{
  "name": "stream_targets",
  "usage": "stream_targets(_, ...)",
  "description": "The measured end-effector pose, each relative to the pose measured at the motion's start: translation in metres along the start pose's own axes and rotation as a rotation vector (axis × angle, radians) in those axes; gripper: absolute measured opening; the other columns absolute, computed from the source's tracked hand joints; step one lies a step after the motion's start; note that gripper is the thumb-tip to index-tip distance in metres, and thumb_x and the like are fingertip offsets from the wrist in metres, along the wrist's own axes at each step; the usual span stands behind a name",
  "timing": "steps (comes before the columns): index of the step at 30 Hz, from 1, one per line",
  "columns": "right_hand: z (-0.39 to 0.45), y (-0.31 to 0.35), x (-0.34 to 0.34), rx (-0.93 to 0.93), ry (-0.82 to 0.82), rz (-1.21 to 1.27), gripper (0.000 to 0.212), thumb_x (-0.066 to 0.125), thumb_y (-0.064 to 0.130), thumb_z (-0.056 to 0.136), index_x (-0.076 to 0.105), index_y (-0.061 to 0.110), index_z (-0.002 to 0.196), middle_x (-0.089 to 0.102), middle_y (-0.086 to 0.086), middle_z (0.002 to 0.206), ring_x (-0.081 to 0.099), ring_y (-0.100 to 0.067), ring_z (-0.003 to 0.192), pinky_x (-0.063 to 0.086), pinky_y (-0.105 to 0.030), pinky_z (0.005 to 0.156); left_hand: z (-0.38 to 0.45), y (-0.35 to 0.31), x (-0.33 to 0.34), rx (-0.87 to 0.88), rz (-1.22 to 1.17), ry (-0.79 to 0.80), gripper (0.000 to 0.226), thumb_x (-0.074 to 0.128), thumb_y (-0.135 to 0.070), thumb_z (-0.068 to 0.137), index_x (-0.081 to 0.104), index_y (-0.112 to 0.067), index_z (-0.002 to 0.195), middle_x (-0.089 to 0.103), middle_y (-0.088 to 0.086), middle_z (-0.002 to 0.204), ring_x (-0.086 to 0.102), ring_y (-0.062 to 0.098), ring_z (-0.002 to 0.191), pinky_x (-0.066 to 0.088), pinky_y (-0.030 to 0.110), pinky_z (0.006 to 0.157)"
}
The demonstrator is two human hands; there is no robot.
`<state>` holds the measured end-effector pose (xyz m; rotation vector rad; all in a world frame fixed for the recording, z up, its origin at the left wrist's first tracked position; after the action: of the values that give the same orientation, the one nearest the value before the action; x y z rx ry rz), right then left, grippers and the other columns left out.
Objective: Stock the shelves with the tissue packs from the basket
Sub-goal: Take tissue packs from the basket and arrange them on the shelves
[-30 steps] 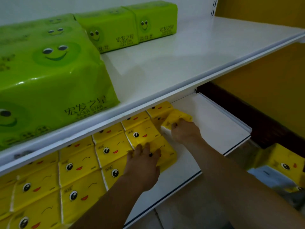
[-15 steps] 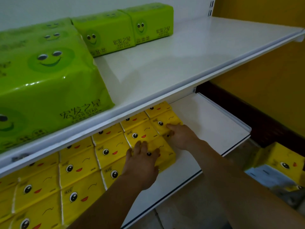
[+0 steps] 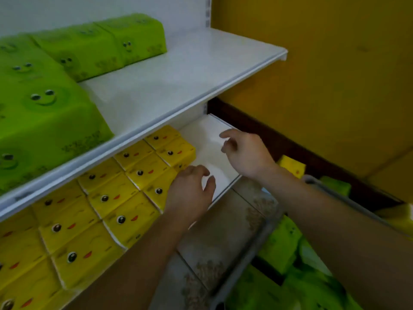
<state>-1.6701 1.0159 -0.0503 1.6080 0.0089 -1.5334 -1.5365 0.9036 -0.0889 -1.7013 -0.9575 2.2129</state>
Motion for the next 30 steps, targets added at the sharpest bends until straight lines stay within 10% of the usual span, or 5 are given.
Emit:
stream_targets(8, -0.189, -0.017, -0.120, 0.253, -0.188, -0.098, 0.026, 0.056, 0.016, 0.089, 0.067, 0.023, 0.111, 0.074, -0.004, 0.091, 0.068, -0.023, 0.083, 0.052, -0.034, 0.075, -0.075, -0.139, 0.009, 0.373, -0.146, 0.294, 0.033, 0.057, -0.038, 0.093, 0.049, -0.019, 0.067, 0.058, 0.005, 0.064, 0.061, 0.030, 0.072, 0.042, 0.036, 0.057)
stream_targets(20, -0.392, -0.017, -0.098, 0.500, 0.861, -0.500, 0.064, 0.072, 0.033, 0.073, 0.049, 0.026, 0.133, 0.062, -0.009, 0.128, 0.058, -0.033, 0.118, 0.052, -0.041, 0.093, -0.214, -0.185, 0.081, 0.438, 0.211, 1.125, 0.030, 0.049, -0.024, 0.098, 0.067, -0.003, 0.109, 0.065, 0.020, 0.117, 0.060, 0.033, 0.109, 0.037, 0.027, 0.071)
stream_targets(24, -0.396, -0.016, -0.101, 0.458, 0.975, -0.454, 0.083, 0.073, 0.022, 0.075, 0.032, 0.038, 0.146, 0.057, -0.011, 0.133, 0.056, -0.033, 0.119, 0.052, -0.040, 0.091, -0.228, -0.178, 0.092, 0.419, 0.288, 1.212, 0.032, 0.046, -0.019, 0.098, 0.065, -0.005, 0.120, 0.062, 0.017, 0.128, 0.058, 0.033, 0.117, 0.047, 0.032, 0.088)
stream_targets(28, -0.407, -0.017, -0.098, 0.311, 1.099, -0.730, 0.092, 0.072, 0.018, 0.081, 0.016, 0.041, 0.151, 0.006, -0.008, 0.161, 0.032, -0.039, 0.136, 0.048, -0.046, 0.089, -0.223, -0.164, 0.092, 0.349, 0.199, 1.223, 0.029, 0.048, -0.016, 0.095, 0.071, -0.008, 0.110, 0.068, 0.013, 0.119, 0.062, 0.029, 0.111, 0.046, 0.027, 0.081)
stream_targets(30, -0.413, -0.024, -0.095, 0.211, 1.039, -0.804, 0.082, 0.073, 0.017, 0.081, 0.025, 0.039, 0.144, 0.018, -0.011, 0.154, 0.040, -0.038, 0.128, 0.053, -0.046, 0.080, -0.218, -0.159, 0.089, 0.279, 0.119, 1.201, 0.027, 0.047, -0.016, 0.095, 0.071, -0.008, 0.106, 0.069, 0.014, 0.112, 0.064, 0.029, 0.105, 0.042, 0.024, 0.073)
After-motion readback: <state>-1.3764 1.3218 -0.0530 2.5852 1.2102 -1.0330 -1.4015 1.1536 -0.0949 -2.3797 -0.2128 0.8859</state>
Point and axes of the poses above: each hand's wrist, its own z-axis towards the middle knuckle, its own x-axis out of the palm, y = z × x, the point moved 1 cm from there along z, towards the middle knuckle
